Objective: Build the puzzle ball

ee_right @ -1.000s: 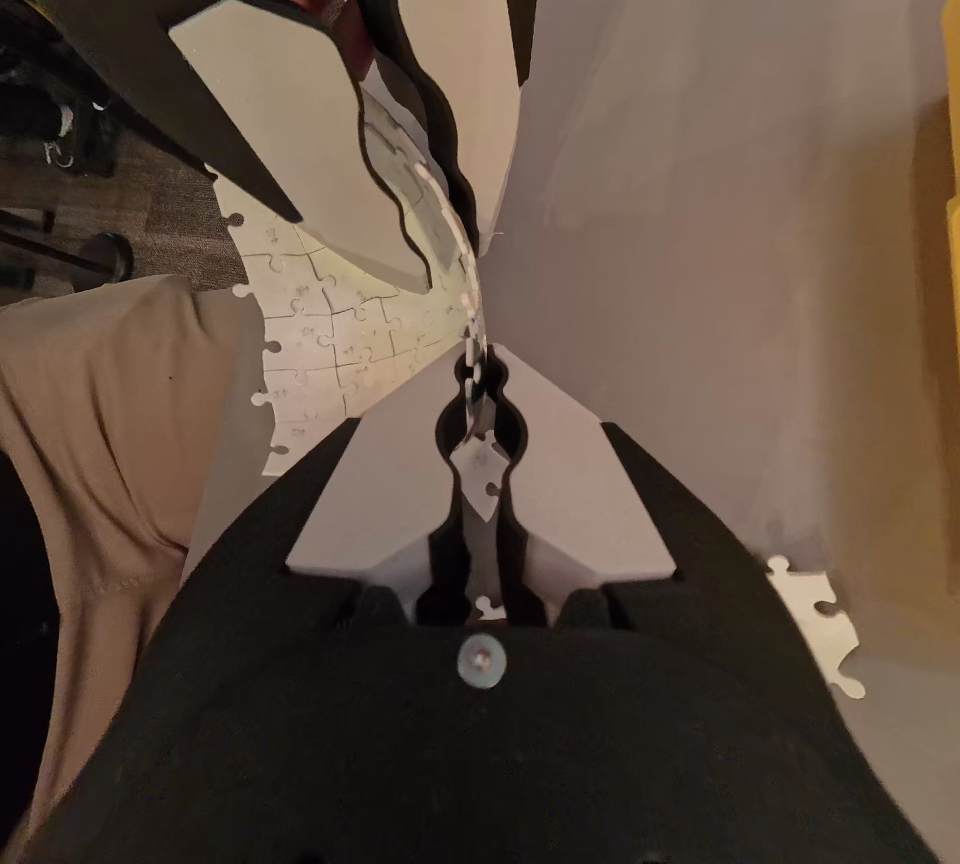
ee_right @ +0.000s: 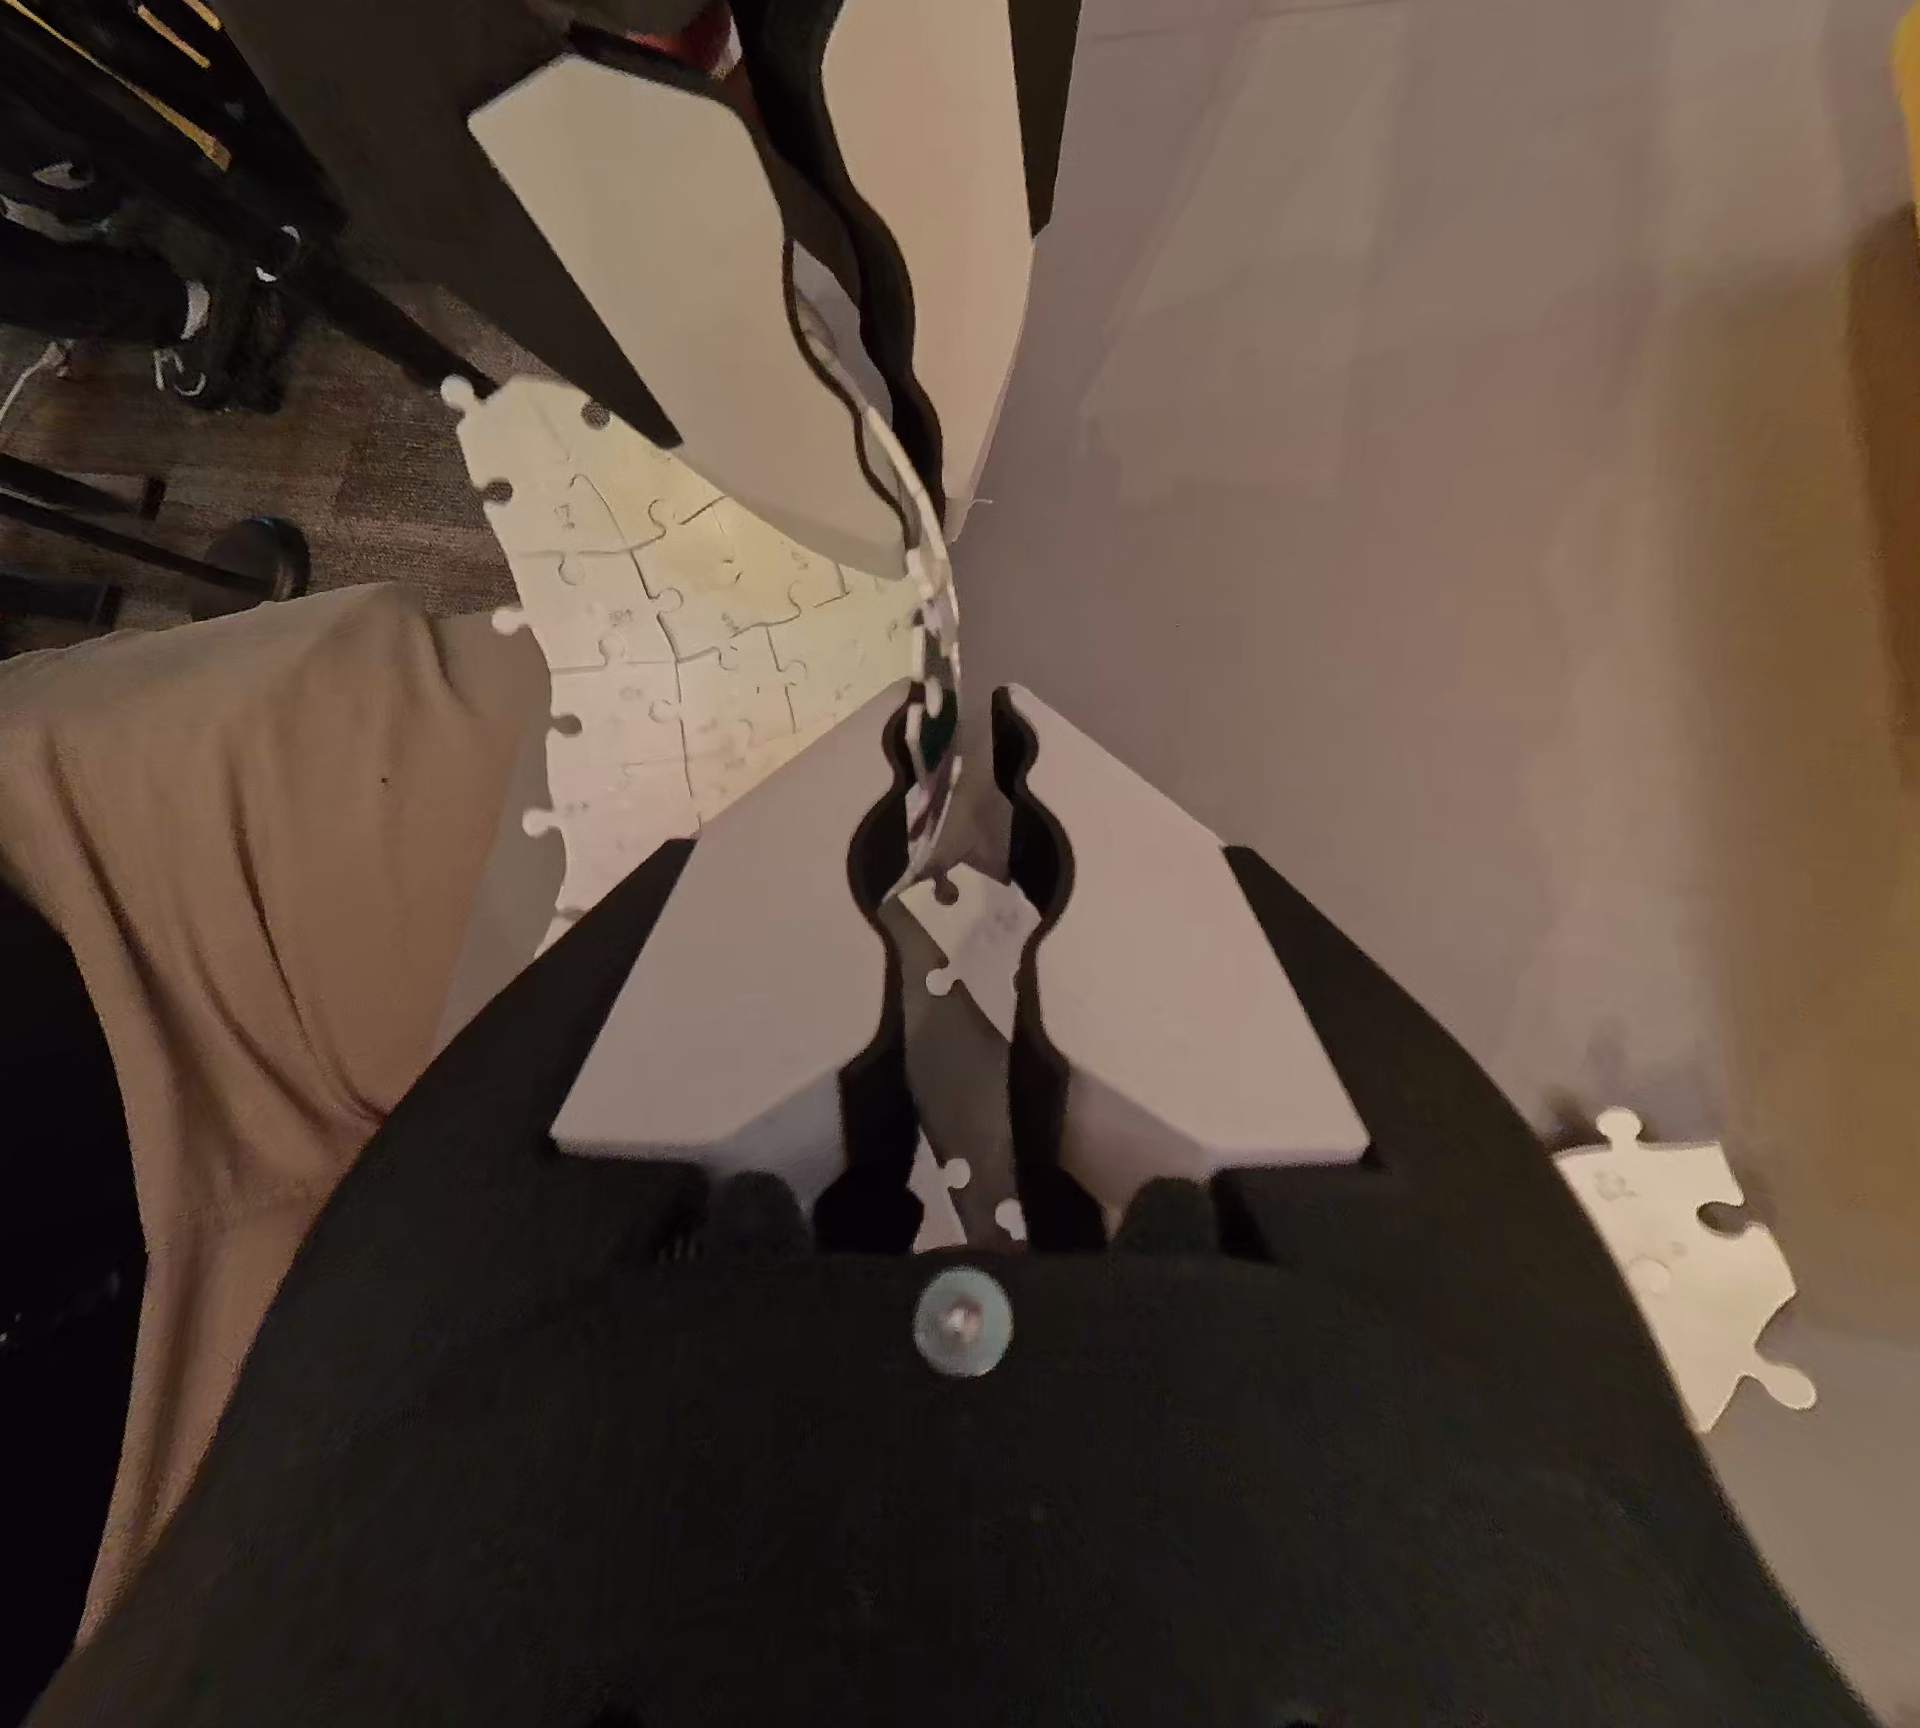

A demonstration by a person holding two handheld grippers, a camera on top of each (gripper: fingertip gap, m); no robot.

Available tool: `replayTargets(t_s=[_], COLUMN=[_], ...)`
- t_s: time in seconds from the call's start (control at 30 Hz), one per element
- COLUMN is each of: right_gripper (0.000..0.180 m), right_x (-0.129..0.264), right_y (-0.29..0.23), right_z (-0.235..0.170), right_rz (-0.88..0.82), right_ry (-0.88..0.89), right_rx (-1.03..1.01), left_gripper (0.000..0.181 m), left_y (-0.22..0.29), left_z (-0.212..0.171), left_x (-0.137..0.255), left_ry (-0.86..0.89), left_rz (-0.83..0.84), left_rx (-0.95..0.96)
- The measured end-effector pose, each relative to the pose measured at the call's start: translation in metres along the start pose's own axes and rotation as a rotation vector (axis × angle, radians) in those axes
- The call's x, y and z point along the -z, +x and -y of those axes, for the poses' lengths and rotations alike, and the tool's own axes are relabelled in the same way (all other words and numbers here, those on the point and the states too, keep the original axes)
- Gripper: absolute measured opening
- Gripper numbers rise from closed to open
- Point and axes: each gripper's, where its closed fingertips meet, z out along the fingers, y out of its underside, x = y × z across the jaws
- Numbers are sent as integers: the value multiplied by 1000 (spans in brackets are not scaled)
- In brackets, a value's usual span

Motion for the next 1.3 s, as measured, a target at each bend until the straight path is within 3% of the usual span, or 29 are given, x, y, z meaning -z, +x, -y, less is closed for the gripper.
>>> replayTargets(t_s=[0.67,0.77,0.83,0.93,1.17,1.3], right_gripper=[0,4,22,23,3,1], right_x=[-8,-9,-5,4,7,6], right_y=[-8,-7,-5,-3,-7,-8], right_z=[4,7,8,4,-4,-4], right_rz=[24,3,-6,-7,1,4], right_ry=[3,24,27,16,16,19], right_rx=[-5,7,6,-1,-10,-8], left_gripper=[5,5,5,6,20,12], left_y=[11,7,7,6,8,10], left_z=[6,5,6,3,7,16], left_x=[-5,-2,-1,-2,-2,-3], left_ry=[16,5,13,13,42,59], left_rz=[-17,-9,-13,-18,-11,-2], left_rx=[-38,-28,-25,-10,-23,-48])
